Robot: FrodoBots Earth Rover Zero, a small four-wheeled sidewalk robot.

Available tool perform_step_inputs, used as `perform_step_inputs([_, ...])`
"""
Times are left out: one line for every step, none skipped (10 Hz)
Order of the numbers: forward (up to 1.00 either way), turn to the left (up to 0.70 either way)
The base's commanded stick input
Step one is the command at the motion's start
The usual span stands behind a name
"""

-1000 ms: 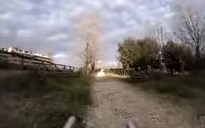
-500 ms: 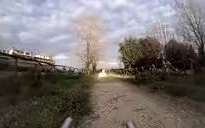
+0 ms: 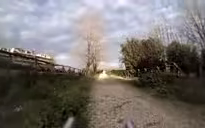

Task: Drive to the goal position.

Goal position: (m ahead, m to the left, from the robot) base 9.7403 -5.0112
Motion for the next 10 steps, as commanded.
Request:
perform_step_inputs([0.70, 0.00])
perform_step_inputs([0.70, 0.00])
perform_step_inputs([0.70, 0.00])
perform_step_inputs([0.70, 0.00])
perform_step_inputs([0.70, 0.00])
perform_step_inputs([0.70, 0.00])
perform_step_inputs([0.70, 0.00])
perform_step_inputs([0.70, 0.00])
perform_step_inputs([0.70, 0.00])
perform_step_inputs([0.70, 0.00])
